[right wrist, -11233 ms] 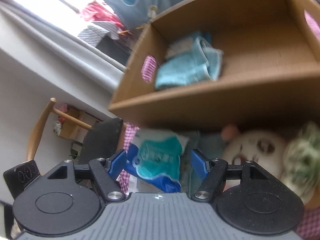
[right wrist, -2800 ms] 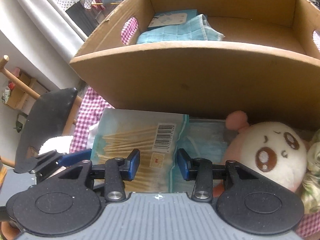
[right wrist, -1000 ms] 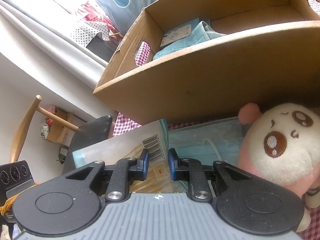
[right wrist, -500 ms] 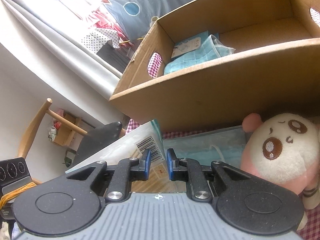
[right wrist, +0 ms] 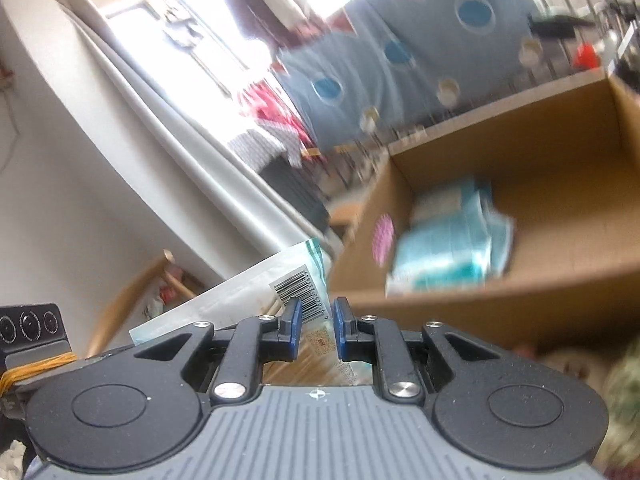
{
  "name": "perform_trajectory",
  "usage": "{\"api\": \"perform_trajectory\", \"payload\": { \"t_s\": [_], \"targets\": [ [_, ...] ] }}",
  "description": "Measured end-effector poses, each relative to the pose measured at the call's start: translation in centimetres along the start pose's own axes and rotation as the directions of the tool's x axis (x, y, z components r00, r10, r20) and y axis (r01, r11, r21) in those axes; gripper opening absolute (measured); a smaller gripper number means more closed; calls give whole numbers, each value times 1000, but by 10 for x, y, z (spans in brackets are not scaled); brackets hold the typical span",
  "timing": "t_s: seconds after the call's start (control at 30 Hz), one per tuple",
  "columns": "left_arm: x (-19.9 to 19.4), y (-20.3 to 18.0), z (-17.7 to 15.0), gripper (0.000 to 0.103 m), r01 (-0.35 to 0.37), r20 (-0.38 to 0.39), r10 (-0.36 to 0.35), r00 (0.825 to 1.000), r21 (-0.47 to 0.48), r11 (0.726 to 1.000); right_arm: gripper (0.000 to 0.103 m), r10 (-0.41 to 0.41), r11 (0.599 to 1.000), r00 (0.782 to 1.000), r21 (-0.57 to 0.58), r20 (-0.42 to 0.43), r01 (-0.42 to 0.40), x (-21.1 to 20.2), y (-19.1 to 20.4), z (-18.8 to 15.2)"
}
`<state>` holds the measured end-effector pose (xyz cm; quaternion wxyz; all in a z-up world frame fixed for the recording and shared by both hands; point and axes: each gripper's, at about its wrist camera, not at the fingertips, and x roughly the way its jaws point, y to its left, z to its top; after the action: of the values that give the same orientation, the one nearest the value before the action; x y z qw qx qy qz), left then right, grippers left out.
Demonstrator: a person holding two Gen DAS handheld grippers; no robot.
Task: Organize soft objects
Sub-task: 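Lift the bamboo-stick package and carry it into the cardboard box with the right gripper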
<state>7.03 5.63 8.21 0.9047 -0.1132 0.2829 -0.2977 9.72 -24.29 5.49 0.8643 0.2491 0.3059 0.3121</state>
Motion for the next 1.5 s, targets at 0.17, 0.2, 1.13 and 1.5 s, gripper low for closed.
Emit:
{"api": "perform_trajectory", "payload": {
  "t_s": [0.17, 0.2, 1.13, 1.5],
  "targets": [
    [23, -19, 41, 5, 46, 27, -48, 998, 72, 996, 19, -3, 998, 996, -64, 92, 9, -20, -2, 45],
    [31, -22, 49, 5, 58, 22, -60, 998, 79, 995, 19, -12, 997, 995, -75, 102, 20, -23, -6, 55],
    [400, 42, 109, 7, 99, -556, -128, 821, -83, 992, 19, -452, 879, 890, -199, -63, 433, 74, -175, 159],
    [385, 54, 123, 82, -61, -506, 35, 862, -35, 998, 19, -460, 876, 879, -224, -123, 427, 88, -167, 154]
  ]
}}
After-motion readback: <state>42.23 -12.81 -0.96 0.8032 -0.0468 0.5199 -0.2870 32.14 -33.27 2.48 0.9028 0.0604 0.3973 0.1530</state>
